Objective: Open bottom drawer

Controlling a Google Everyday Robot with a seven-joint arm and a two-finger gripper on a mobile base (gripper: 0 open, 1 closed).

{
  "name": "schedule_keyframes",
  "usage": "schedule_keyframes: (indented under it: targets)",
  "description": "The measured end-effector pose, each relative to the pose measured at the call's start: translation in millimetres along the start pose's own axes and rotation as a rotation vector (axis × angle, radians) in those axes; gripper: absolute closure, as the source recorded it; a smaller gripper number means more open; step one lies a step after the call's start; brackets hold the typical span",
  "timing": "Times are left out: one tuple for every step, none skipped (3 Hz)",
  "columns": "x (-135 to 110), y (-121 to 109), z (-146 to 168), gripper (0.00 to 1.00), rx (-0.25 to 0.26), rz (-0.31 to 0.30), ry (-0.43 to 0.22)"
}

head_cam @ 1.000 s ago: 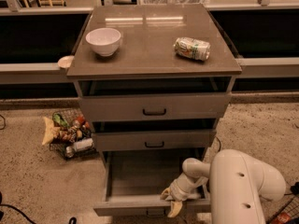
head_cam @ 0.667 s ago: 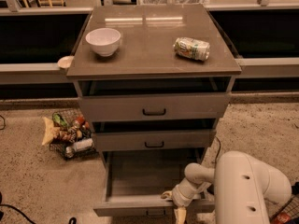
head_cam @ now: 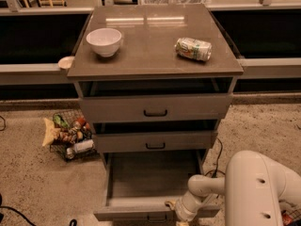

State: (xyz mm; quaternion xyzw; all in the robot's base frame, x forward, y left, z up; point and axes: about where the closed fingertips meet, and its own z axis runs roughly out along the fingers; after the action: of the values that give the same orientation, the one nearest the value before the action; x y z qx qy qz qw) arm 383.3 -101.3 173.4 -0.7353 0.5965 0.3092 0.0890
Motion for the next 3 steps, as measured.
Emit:
schedule_keyframes:
  targets:
    - [-2.8,11.3,1.7,0.49,-0.005,0.004,0.009]
    - [-3.1,12.6,2.2,0.48,-0.006,0.005,0.008]
    - [-6.3,16.7,1.6,0.25,-0.008,0.0,0.007]
